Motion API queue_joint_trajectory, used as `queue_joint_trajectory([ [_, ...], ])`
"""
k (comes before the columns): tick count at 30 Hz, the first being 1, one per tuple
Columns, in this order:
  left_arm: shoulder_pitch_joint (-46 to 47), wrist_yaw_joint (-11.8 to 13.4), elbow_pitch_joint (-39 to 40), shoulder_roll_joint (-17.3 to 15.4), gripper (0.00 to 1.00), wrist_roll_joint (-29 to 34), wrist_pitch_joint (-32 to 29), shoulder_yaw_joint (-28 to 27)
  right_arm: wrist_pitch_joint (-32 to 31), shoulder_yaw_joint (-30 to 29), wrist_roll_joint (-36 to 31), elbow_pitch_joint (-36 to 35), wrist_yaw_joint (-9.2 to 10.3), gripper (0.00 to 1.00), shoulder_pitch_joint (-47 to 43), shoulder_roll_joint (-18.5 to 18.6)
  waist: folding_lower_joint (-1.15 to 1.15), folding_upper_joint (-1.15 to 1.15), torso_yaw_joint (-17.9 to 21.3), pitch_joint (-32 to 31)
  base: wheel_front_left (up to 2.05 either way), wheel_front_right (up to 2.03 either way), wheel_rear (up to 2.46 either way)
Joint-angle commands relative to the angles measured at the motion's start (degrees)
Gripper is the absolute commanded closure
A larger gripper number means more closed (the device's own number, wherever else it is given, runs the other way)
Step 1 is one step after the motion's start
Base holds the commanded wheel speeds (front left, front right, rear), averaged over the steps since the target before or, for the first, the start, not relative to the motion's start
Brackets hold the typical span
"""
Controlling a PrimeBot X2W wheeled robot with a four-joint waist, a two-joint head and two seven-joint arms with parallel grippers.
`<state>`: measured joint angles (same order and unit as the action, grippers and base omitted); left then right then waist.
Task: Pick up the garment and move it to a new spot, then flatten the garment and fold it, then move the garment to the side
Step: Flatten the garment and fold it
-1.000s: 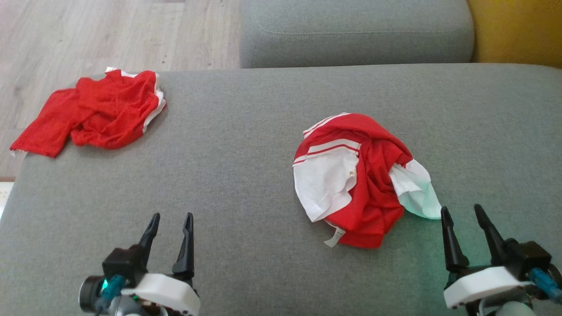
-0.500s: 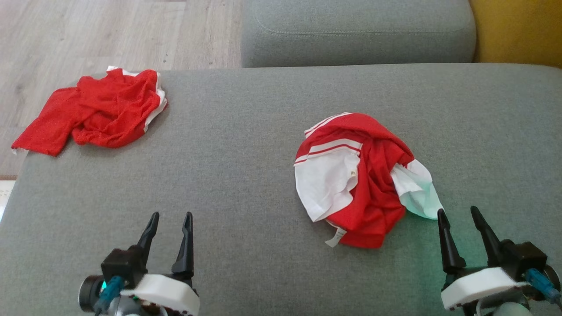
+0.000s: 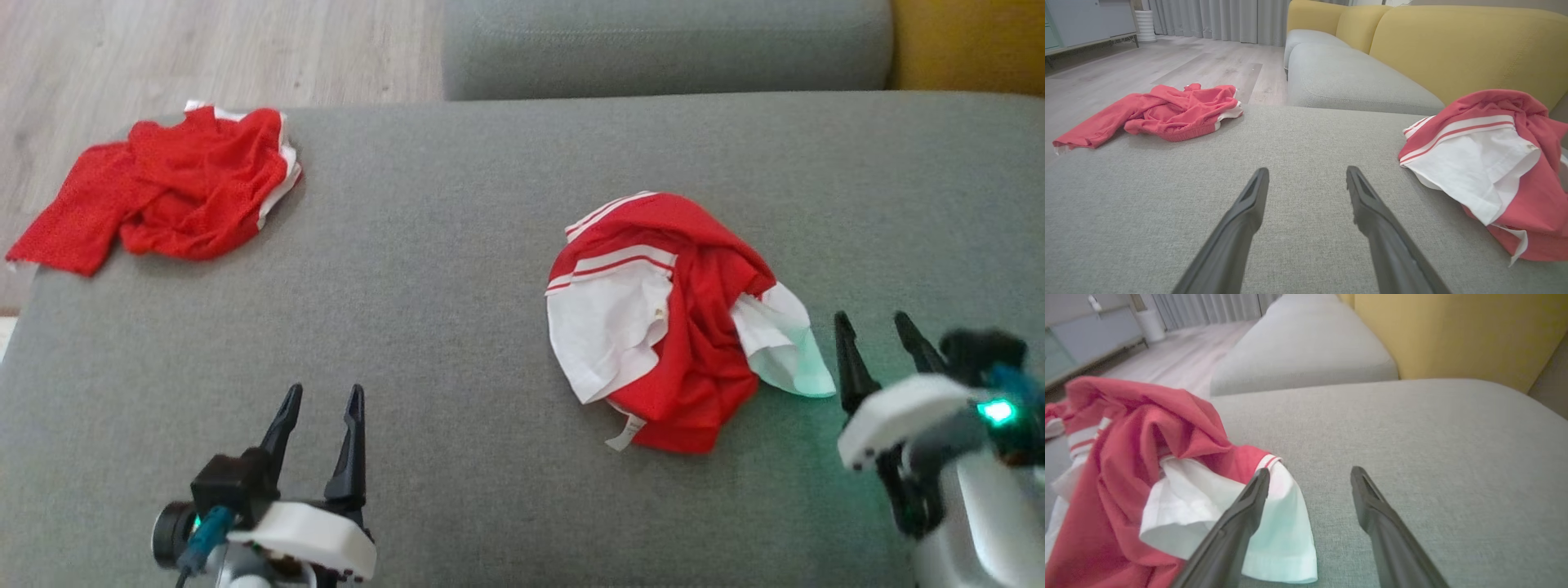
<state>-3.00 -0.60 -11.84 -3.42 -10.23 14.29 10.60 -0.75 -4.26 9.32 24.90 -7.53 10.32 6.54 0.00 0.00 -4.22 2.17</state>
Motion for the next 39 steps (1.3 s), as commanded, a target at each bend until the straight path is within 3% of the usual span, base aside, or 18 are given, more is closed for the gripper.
queue_joint_trajectory([
  [1, 3.39, -0.25, 1.85, 0.04, 0.00, 0.33, 0.71, -1.67, -1.33, 1.17, -0.89, -0.80, 0.04, 0.00, 2.80, 0.98, 0.00, 0.00, -0.57, 0.80, 0.00, 0.00, 0.00],
  [8, 5.87, -0.49, 1.43, 0.41, 0.00, -0.03, 0.71, -0.36, -14.45, 1.51, -6.59, 9.22, 0.04, 0.00, 9.51, 2.99, 0.00, 0.00, -3.22, 3.19, 0.00, 0.00, 0.00],
  [13, 6.21, -0.07, 1.36, 0.50, 0.00, -0.56, 0.71, -0.23, -21.15, 2.83, -4.44, 14.79, 0.04, 0.00, 10.64, 2.67, 0.00, 0.00, -4.35, 3.63, 0.00, 0.00, 0.00],
  [14, 6.23, 0.05, 1.43, 0.51, 0.00, -0.69, 0.71, -0.33, -21.78, 3.23, -2.97, 15.27, 0.04, 0.93, 11.09, 3.15, 0.00, 0.00, -4.56, 3.70, 0.00, 0.00, 0.00],
  [15, 6.28, 0.09, 1.47, 0.52, 0.00, -0.79, 0.71, -0.38, -21.47, 3.07, -2.28, 15.09, 0.04, 1.00, 11.37, 3.33, 0.00, 0.00, -4.62, 3.70, 0.00, 0.00, 0.00],
  [19, 6.49, 0.36, 1.62, 0.53, 0.00, -1.19, 0.71, -0.39, -19.23, 2.37, 4.13, 10.86, 0.04, 1.00, 12.71, 2.09, 0.00, 0.00, -4.66, 3.38, 0.00, 0.00, 0.00],
  [23, 6.25, 0.73, 1.93, 0.53, 0.00, -1.28, 0.71, -0.65, -20.47, 5.47, 13.40, 0.21, 0.04, 1.00, 13.89, 1.39, 0.00, 0.00, -3.73, 2.86, 0.00, 0.00, 0.00],
  [32, 6.31, 0.76, 1.60, 0.54, 0.00, -2.20, 0.71, 0.57, -32.76, 9.21, 30.38, -26.44, 0.04, 1.00, 17.69, 1.67, 0.00, 0.00, -2.91, 1.02, 0.00, 0.00, 0.00],
  [39, 6.00, 1.34, 1.48, 0.54, 0.00, -3.86, 0.71, 2.04, -41.17, 9.14, 35.28, -34.46, 0.04, 1.00, 22.10, -2.05, 0.00, 0.00, -4.08, -0.77, 0.00, 0.00, 0.00],
])
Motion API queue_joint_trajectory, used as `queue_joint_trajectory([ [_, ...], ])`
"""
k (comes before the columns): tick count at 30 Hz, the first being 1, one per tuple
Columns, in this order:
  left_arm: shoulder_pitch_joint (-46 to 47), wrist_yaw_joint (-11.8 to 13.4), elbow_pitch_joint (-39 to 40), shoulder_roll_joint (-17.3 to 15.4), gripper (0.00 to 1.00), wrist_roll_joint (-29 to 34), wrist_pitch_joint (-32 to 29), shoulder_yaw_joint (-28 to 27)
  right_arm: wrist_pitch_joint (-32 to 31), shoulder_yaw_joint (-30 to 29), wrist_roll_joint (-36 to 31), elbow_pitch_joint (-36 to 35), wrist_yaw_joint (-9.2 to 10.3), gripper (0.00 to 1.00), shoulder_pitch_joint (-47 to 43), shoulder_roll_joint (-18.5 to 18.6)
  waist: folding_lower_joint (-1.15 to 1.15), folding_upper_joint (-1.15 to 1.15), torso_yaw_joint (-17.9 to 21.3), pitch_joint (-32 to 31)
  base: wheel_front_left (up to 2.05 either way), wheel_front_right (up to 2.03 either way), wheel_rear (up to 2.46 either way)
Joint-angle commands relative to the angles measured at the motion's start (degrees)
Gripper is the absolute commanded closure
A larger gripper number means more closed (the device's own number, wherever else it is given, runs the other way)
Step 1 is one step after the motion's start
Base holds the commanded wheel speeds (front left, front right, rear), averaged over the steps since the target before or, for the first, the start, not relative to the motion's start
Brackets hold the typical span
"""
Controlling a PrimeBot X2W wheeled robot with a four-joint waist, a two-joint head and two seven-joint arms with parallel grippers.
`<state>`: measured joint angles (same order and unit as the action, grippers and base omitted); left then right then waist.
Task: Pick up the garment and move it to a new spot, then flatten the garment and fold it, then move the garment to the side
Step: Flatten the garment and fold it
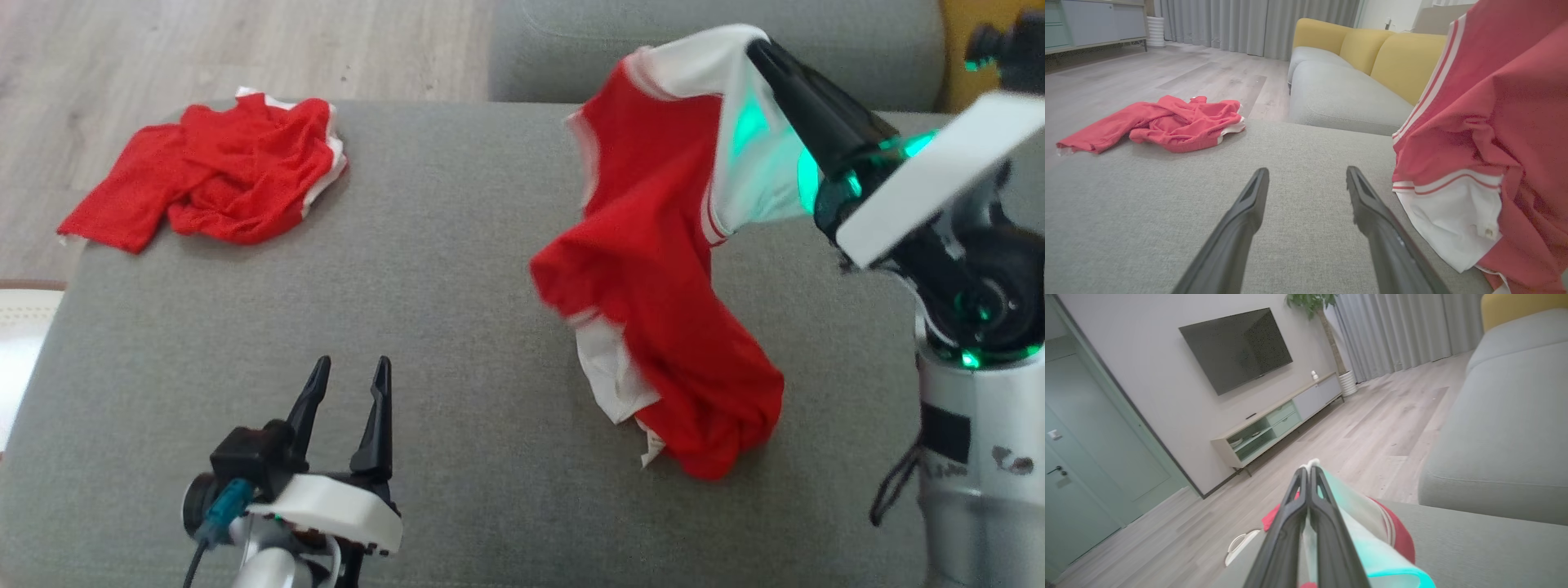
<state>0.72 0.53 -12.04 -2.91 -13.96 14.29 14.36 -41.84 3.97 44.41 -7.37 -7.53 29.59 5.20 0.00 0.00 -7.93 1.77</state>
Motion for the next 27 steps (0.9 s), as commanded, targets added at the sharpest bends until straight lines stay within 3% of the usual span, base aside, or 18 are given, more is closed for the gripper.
queue_joint_trajectory([
  [1, 2.14, 0.39, 1.66, 0.02, 0.00, -0.45, 0.71, -1.43, -1.13, 0.83, 0.89, -2.75, 0.04, 1.00, 3.62, -1.28, 0.00, 0.00, -0.62, -0.69, 0.00, 0.00, 0.00],
  [5, 1.41, 1.04, 1.55, 0.02, 0.00, -1.48, 0.71, -0.26, -3.45, 0.85, 5.64, -3.06, 0.04, 1.00, 6.71, -2.25, 0.00, 0.00, -1.68, -1.80, 0.00, 0.00, 0.00],
  [9, 0.97, 1.74, 1.61, 0.03, 0.00, -2.51, 0.71, 0.61, -1.22, 3.60, 13.40, -0.58, 0.04, 1.00, 9.53, -2.30, 0.00, 0.00, -2.86, -2.78, 0.00, 0.00, 0.00],
  [16, 0.18, 3.03, 2.02, 0.03, 0.00, -3.95, 0.71, 1.57, 2.95, 9.50, 21.33, 2.40, 0.04, 1.00, 13.97, -2.31, 0.00, 0.00, -4.05, -3.98, 0.00, 0.00, 0.00],
  [22, -0.15, 3.67, 2.34, 0.03, 0.00, -4.48, 0.71, 1.97, 9.96, 11.66, 24.89, 5.01, 0.04, 1.00, 19.69, -2.32, 0.00, 0.00, -4.05, -4.15, 0.00, 0.00, 0.00],
  [27, 0.25, 3.96, 2.58, 0.03, 0.00, -4.80, 0.71, 2.13, 14.75, 11.15, 21.92, 10.12, 0.04, 1.00, 23.27, -2.32, 0.00, 0.00, -4.02, -3.83, 0.00, 0.00, 0.00],
])
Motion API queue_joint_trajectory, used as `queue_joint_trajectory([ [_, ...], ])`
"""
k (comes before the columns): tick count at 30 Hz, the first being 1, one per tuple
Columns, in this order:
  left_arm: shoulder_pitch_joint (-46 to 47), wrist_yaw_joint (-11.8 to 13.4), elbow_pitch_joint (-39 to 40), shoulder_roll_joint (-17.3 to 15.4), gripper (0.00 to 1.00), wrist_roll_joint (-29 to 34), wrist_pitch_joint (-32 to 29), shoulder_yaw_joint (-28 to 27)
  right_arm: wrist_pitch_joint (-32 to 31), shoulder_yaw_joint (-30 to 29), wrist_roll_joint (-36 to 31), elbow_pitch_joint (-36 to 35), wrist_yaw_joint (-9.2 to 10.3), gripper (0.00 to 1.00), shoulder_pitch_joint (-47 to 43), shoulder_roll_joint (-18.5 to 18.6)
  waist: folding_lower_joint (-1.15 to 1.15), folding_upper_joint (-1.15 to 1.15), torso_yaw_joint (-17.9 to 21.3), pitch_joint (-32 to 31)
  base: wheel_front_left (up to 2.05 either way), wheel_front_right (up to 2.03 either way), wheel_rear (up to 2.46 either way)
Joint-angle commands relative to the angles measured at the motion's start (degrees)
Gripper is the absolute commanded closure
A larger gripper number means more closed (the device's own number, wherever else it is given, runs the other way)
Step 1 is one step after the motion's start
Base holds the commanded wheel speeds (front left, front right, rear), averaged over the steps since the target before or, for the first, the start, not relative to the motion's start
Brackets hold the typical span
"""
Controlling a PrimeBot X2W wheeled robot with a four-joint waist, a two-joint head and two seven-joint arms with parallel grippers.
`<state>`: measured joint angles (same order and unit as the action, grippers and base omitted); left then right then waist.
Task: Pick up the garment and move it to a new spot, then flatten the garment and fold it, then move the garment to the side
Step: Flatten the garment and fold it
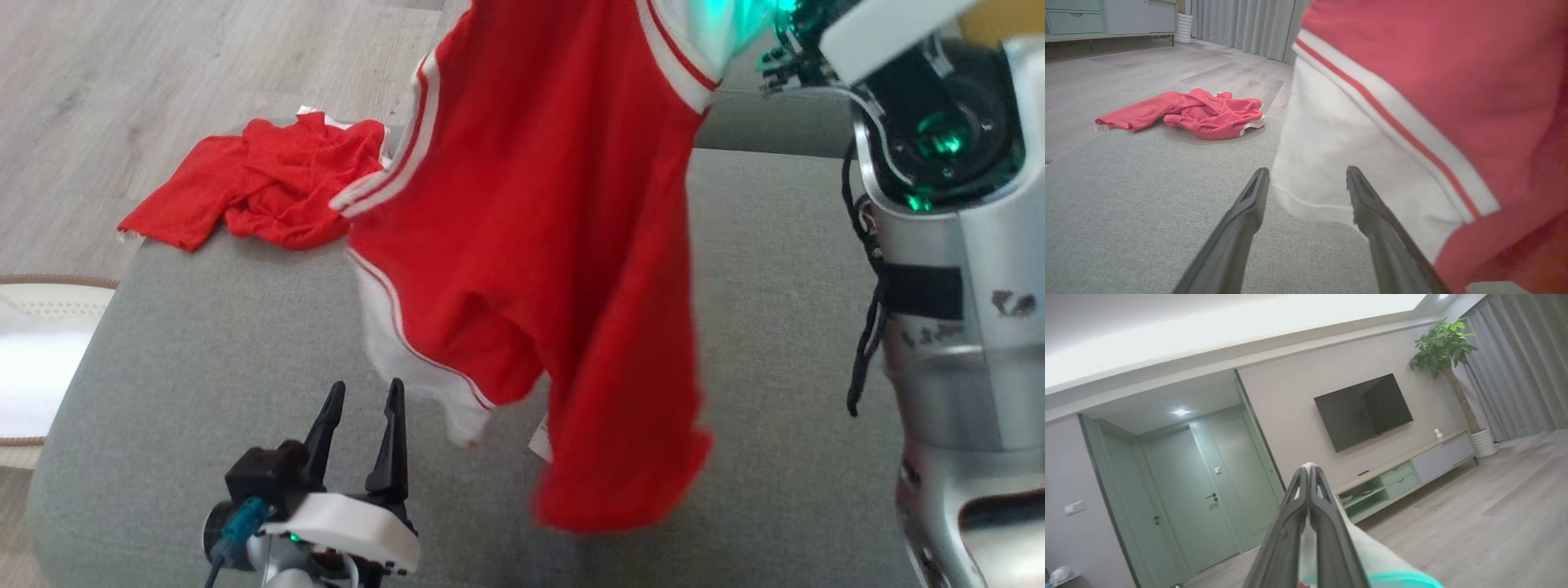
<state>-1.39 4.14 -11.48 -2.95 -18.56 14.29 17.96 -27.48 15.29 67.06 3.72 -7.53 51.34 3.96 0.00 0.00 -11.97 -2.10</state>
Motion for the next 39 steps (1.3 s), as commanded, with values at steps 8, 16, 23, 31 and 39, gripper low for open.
queue_joint_trajectory([
  [8, 2.58, 0.68, 2.52, 0.07, 0.00, -0.02, 0.71, -2.12, -1.50, -7.34, -10.85, 7.05, 0.04, 1.00, -4.84, -1.08, 0.00, 0.00, 1.12, 1.25, 0.00, 0.00, 0.00],
  [16, 2.99, 0.21, 2.56, 0.07, 0.00, 0.52, 0.71, -2.97, -2.29, -19.16, -21.88, 10.59, 0.04, 1.00, -13.83, -1.08, 0.00, 0.00, 3.62, 2.87, 0.00, 0.00, 0.00],
  [23, 3.70, -0.07, 2.73, 0.07, 0.00, 0.92, 0.71, -3.54, -1.37, -32.36, -27.50, 13.12, 0.04, 1.00, -20.29, -1.08, 0.00, 0.00, 6.13, 4.67, 0.00, 0.00, 0.00],
  [31, 5.09, -0.90, 2.16, 0.07, 0.00, 1.69, 0.71, -3.75, 1.85, -40.59, -32.93, 20.06, 0.04, 1.00, -24.46, -1.08, 0.00, 0.00, 9.01, 6.69, 0.00, 0.00, 0.00],
  [39, 6.14, -1.69, 1.03, 0.07, 0.00, 2.29, 0.71, -3.86, 8.00, -41.95, -39.90, 27.51, 0.04, 0.80, -25.40, -1.08, 0.00, 0.00, 10.32, 7.37, 0.00, 0.00, 0.00],
])
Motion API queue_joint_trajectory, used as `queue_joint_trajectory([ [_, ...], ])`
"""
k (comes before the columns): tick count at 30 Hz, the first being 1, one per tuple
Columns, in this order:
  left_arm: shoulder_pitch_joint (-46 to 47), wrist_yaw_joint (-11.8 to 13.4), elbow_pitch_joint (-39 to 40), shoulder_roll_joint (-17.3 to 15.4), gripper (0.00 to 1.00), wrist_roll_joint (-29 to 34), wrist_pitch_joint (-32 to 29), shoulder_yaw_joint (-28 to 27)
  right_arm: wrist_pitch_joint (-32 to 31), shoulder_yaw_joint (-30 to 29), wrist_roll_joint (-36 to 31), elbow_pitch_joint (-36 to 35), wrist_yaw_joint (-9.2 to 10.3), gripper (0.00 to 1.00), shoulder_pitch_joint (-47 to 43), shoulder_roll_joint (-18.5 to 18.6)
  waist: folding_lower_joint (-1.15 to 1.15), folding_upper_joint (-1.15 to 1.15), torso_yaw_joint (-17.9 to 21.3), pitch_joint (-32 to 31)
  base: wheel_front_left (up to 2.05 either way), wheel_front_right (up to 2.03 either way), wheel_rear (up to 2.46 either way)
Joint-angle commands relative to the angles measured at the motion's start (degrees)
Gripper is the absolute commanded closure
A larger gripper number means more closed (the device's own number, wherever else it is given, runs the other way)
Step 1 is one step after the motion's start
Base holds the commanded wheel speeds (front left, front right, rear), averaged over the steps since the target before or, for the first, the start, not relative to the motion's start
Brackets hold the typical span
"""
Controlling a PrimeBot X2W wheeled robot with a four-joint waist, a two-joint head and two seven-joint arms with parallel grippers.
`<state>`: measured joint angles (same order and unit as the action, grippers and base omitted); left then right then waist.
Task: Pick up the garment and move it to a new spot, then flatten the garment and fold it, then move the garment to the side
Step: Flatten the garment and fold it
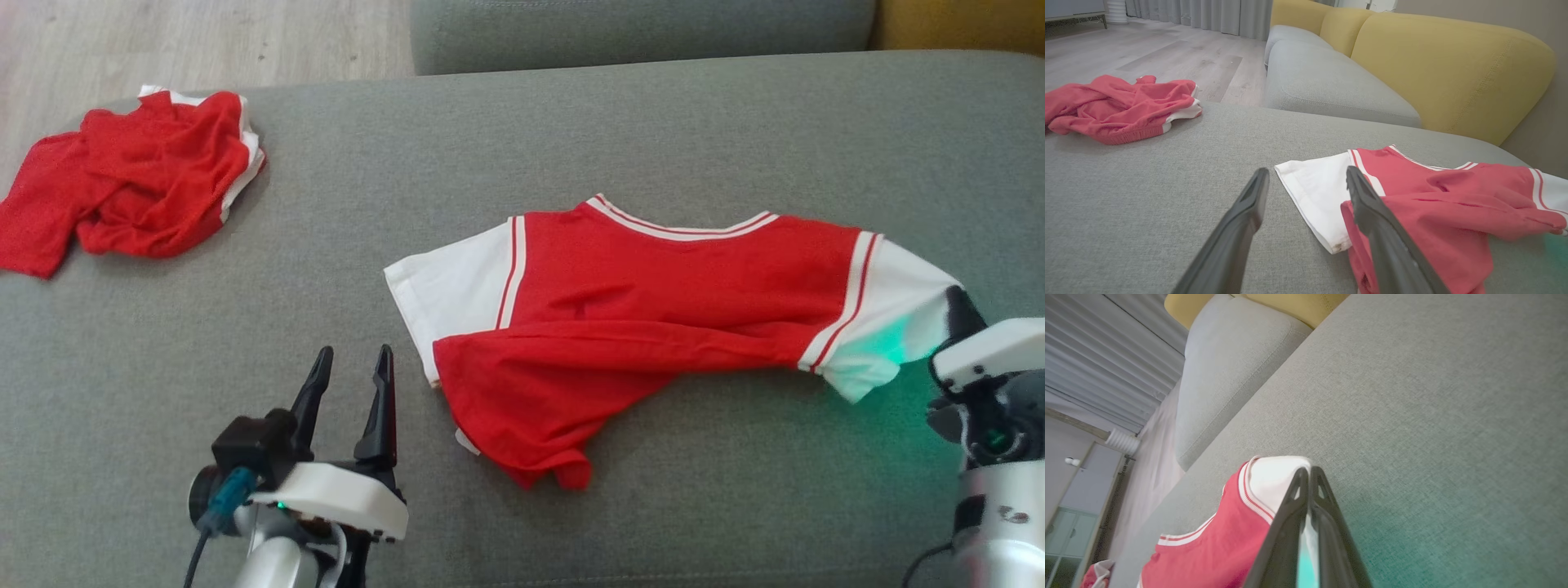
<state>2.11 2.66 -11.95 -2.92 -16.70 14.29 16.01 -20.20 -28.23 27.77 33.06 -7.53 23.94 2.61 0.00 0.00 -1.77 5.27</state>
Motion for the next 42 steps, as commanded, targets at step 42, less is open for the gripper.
queue_joint_trajectory([
  [42, 0.41, -4.92, -5.02, 0.04, 0.00, -0.73, 0.71, -1.85, 35.17, 23.31, -20.38, -18.34, 0.04, 0.00, -25.86, 0.78, 0.00, 0.00, -0.57, -2.62, 0.00, 0.00, 0.00],
])
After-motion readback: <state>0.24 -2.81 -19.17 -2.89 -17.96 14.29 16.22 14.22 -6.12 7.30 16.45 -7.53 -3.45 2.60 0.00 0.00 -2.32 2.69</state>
